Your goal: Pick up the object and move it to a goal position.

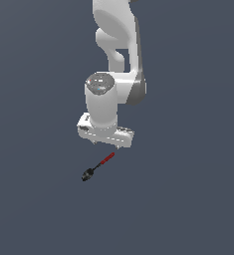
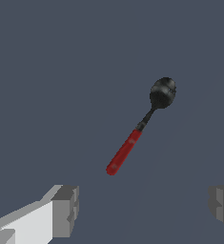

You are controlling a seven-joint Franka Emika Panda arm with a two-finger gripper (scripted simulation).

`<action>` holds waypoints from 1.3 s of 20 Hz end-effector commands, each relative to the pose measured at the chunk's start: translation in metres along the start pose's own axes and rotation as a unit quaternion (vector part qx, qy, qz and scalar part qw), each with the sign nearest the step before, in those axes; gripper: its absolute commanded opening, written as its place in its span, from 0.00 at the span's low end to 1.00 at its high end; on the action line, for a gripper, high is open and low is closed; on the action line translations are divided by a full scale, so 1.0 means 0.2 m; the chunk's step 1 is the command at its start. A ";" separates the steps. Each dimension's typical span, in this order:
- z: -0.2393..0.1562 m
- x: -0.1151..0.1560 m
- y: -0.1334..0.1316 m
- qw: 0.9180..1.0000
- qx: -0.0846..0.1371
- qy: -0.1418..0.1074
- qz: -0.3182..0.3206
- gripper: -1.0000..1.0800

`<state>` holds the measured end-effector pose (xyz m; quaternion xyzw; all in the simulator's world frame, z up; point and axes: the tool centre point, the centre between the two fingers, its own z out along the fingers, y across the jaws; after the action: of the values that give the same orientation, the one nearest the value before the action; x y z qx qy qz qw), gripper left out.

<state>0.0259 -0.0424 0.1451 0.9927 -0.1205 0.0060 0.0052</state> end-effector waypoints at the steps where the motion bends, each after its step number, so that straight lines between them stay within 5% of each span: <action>1: 0.06 0.04 0.02 0.999 0.002 -0.002 0.040 0.96; 13: 0.35 0.17 0.14 0.978 0.003 -0.007 0.209 0.96; 26: 0.43 0.19 0.17 0.968 0.002 -0.008 0.249 0.96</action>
<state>0.0558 -0.0856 0.0606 0.9313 -0.3643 -0.0003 0.0001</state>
